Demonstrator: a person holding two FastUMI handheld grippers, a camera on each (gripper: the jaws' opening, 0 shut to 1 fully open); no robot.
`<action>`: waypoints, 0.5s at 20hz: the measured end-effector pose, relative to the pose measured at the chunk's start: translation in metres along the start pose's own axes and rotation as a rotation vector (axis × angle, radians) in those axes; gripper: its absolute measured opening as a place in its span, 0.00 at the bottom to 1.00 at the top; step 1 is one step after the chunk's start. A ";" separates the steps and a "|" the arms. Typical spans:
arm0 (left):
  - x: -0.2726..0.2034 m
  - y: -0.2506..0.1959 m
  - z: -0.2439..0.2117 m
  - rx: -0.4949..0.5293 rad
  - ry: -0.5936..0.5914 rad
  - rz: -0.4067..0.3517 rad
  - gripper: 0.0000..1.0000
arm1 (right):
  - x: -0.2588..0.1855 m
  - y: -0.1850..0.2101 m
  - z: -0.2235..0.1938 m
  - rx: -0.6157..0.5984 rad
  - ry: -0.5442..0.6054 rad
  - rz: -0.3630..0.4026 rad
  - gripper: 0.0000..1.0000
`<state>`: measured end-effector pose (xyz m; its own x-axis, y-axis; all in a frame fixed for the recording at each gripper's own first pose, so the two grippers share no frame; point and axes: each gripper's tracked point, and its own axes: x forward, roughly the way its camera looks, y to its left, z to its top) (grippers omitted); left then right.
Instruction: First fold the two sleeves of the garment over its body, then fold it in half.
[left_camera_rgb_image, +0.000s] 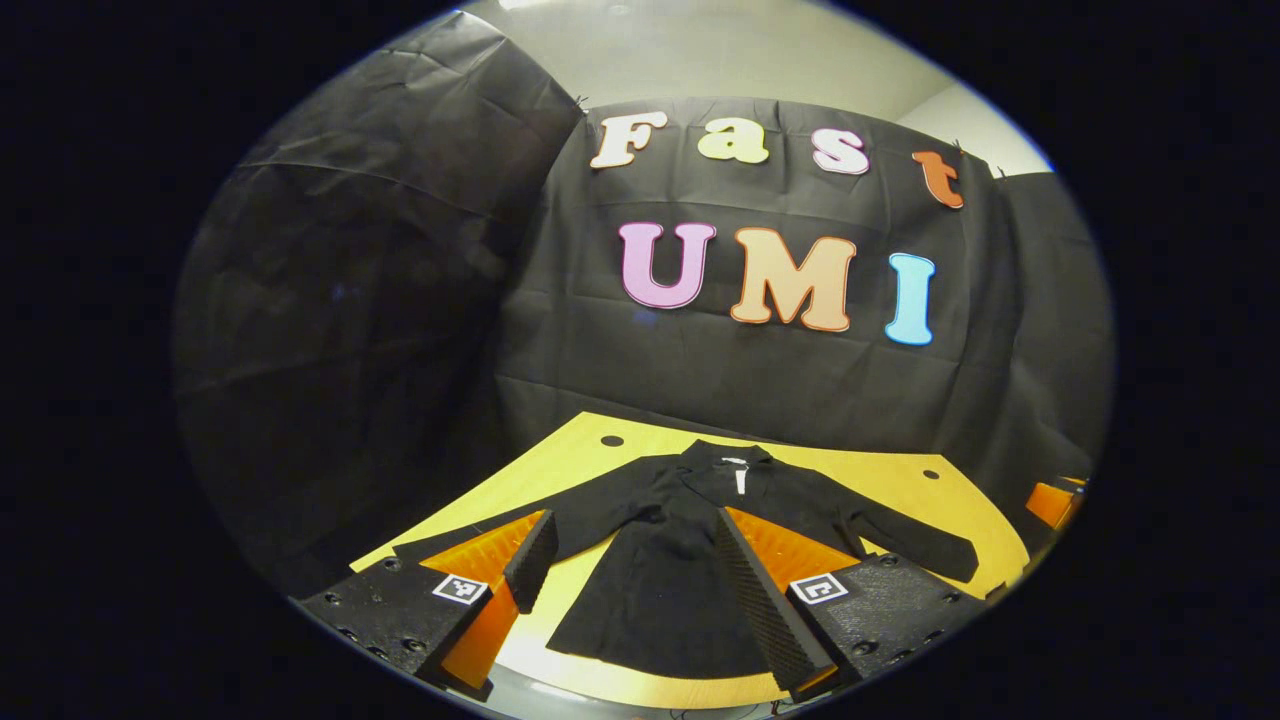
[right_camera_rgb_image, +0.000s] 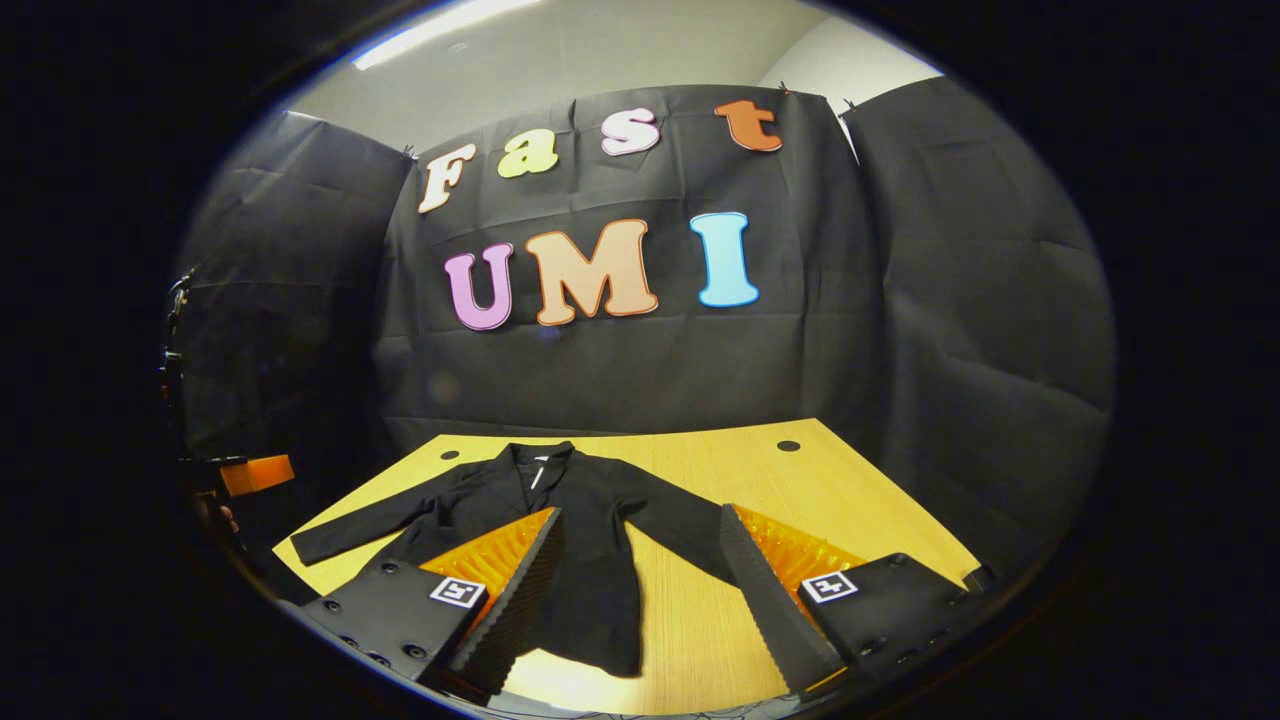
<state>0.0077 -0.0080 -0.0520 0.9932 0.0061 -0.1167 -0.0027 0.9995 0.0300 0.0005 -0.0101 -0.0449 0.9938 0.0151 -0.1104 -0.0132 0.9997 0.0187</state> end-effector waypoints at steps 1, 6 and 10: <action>0.000 -0.001 0.000 0.010 -0.001 -0.001 0.93 | 0.002 -0.001 0.000 0.004 0.002 -0.001 0.96; 0.002 -0.003 -0.001 0.027 -0.003 -0.005 0.93 | 0.013 -0.013 0.000 0.021 0.010 -0.019 0.96; -0.001 0.004 -0.003 0.014 -0.001 0.027 0.93 | 0.025 -0.025 0.002 0.013 0.015 -0.024 0.96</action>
<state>0.0062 -0.0043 -0.0552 0.9928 0.0331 -0.1147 -0.0279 0.9985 0.0469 0.0260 -0.0343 -0.0461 0.9920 -0.0084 -0.1258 0.0121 0.9995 0.0291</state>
